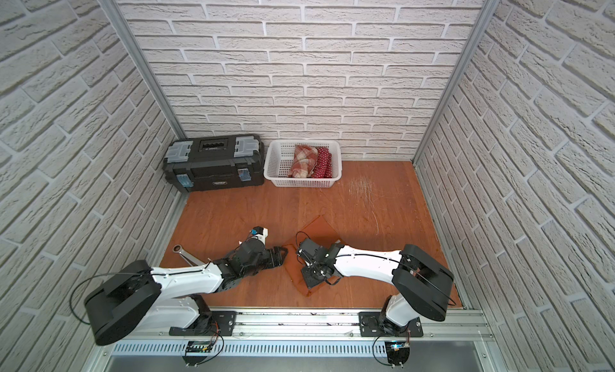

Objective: Roll up the skirts
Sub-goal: Roll the skirt at the center of the board.

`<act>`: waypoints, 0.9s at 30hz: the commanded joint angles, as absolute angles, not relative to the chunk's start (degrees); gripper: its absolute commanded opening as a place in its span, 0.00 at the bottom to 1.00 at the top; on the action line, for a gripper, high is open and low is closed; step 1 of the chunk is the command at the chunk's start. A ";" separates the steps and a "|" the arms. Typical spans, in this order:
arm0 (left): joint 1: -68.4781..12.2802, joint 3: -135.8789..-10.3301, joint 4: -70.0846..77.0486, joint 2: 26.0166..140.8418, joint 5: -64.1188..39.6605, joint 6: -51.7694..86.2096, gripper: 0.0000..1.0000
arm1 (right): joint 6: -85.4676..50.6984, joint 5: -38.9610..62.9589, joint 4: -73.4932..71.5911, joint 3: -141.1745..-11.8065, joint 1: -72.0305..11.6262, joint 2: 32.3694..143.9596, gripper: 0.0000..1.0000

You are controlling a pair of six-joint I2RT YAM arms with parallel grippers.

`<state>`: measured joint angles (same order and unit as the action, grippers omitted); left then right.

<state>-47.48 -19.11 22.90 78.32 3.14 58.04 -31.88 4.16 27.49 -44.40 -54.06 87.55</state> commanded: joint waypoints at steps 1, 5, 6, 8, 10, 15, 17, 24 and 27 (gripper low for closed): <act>-46.93 -18.18 19.93 86.66 -0.59 56.59 0.70 | -30.76 0.41 33.63 -40.89 -53.39 91.89 0.02; -46.60 -18.72 23.46 91.53 -4.63 55.92 0.48 | -30.76 0.36 34.10 -40.69 -52.78 90.62 0.02; -46.53 -18.73 23.51 91.59 -4.92 55.72 0.45 | -30.76 0.27 34.19 -40.57 -52.55 90.45 0.02; -46.58 -18.72 23.36 91.33 -5.45 54.71 0.28 | -30.67 0.05 34.36 -40.57 -52.27 90.25 0.02; -46.65 -19.34 22.47 90.96 -5.34 54.02 0.05 | -30.48 0.09 34.44 -40.60 -52.05 90.31 0.02; -47.25 -21.12 17.76 86.51 -3.35 54.49 0.00 | -30.47 -2.16 37.41 -42.27 -52.15 89.28 0.10; -48.54 -23.38 9.82 82.90 0.19 55.28 0.00 | -30.56 -4.76 39.43 -43.00 -53.13 86.24 0.18; -53.55 -29.63 -9.10 77.33 8.29 57.14 0.00 | -30.48 -21.21 44.45 -46.32 -63.65 69.36 0.35; -54.86 -30.05 -11.16 77.84 9.56 59.02 0.00 | -28.75 -26.25 43.42 -46.50 -70.89 67.23 0.39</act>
<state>-53.91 -29.47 -2.07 77.89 6.07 56.99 -30.41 -17.23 41.69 -45.36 -66.26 68.31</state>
